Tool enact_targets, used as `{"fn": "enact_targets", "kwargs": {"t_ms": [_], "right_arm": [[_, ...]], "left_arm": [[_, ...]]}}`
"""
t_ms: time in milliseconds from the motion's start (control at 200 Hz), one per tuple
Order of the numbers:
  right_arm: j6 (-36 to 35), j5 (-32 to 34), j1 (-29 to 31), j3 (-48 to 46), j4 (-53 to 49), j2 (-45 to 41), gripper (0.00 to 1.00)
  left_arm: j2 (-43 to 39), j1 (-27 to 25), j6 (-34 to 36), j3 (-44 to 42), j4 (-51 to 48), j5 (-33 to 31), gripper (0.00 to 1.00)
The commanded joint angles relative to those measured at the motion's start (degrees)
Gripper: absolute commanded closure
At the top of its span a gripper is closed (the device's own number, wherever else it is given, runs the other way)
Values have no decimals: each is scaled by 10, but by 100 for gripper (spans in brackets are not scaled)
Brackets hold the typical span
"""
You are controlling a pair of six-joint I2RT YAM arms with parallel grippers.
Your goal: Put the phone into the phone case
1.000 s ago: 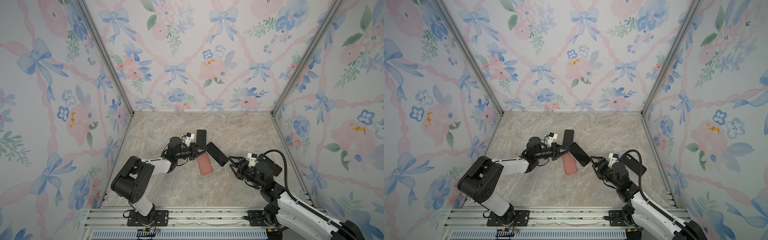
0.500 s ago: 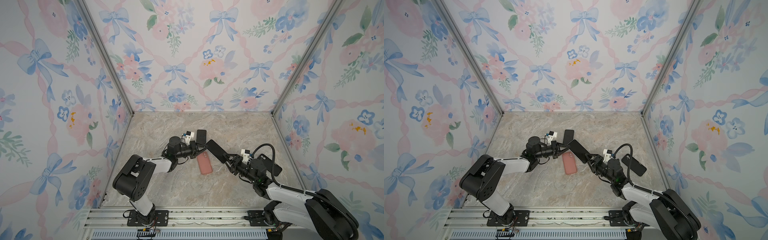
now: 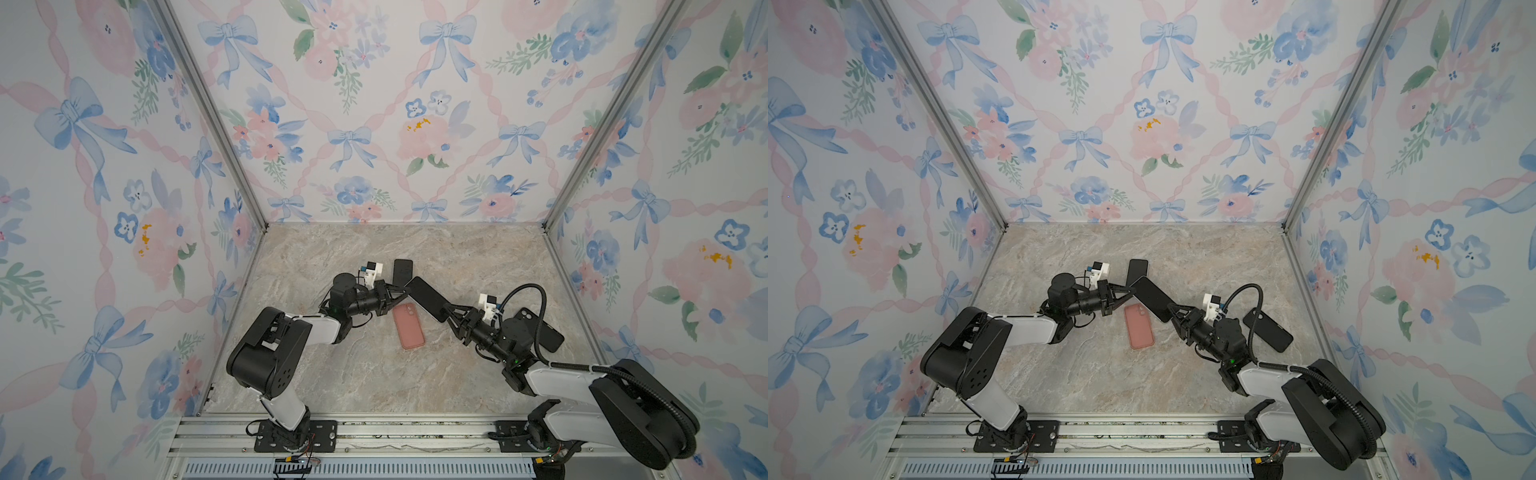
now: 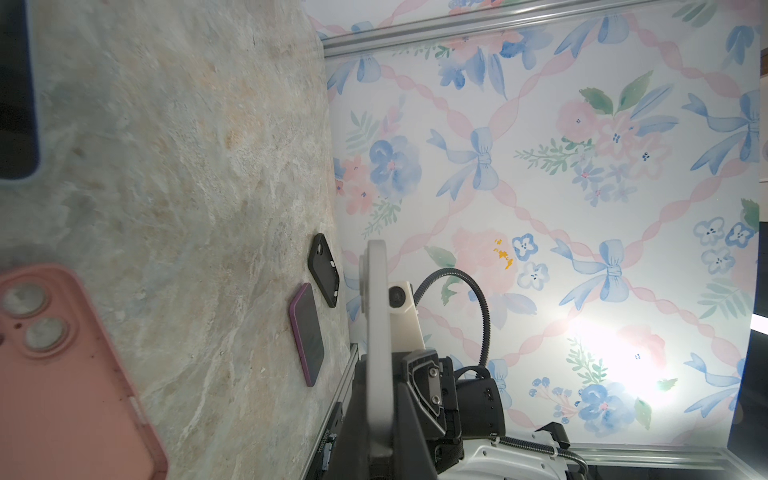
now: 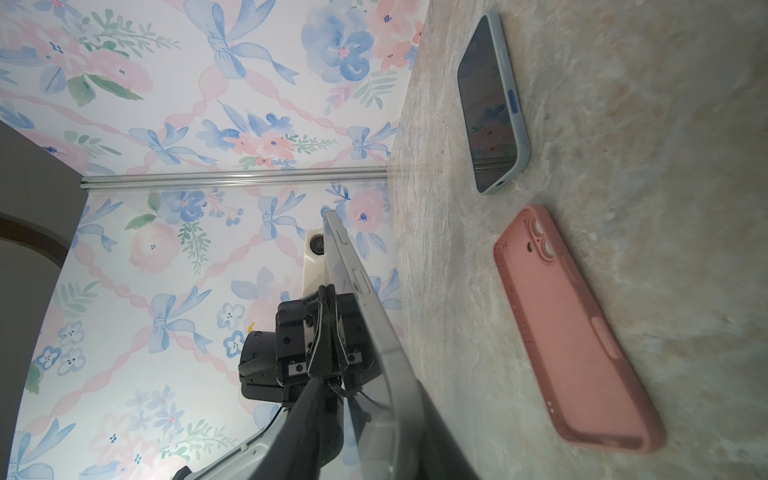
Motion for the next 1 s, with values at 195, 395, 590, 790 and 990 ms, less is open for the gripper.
{"fn": "enact_targets", "kwargs": {"t_ms": [195,395,590,790,990], "right_arm": [[-36,-2,7,6,-60,-55,75],[-57,5,14,17,-113,-84,82],[-69,7,16,21,-143,-102,87],[-87,3,16,36,-177,-111,92],[-114,-2,15,44,-241,-132,97]], "left_arm": [[7,7,0,-13,36,18,99],[6,7,2,-19,36,16,94],[5,7,5,-31,35,11,86],[-12,10,72,-31,-54,-2,70],[-39,22,207,-5,-254,-57,53]]}}
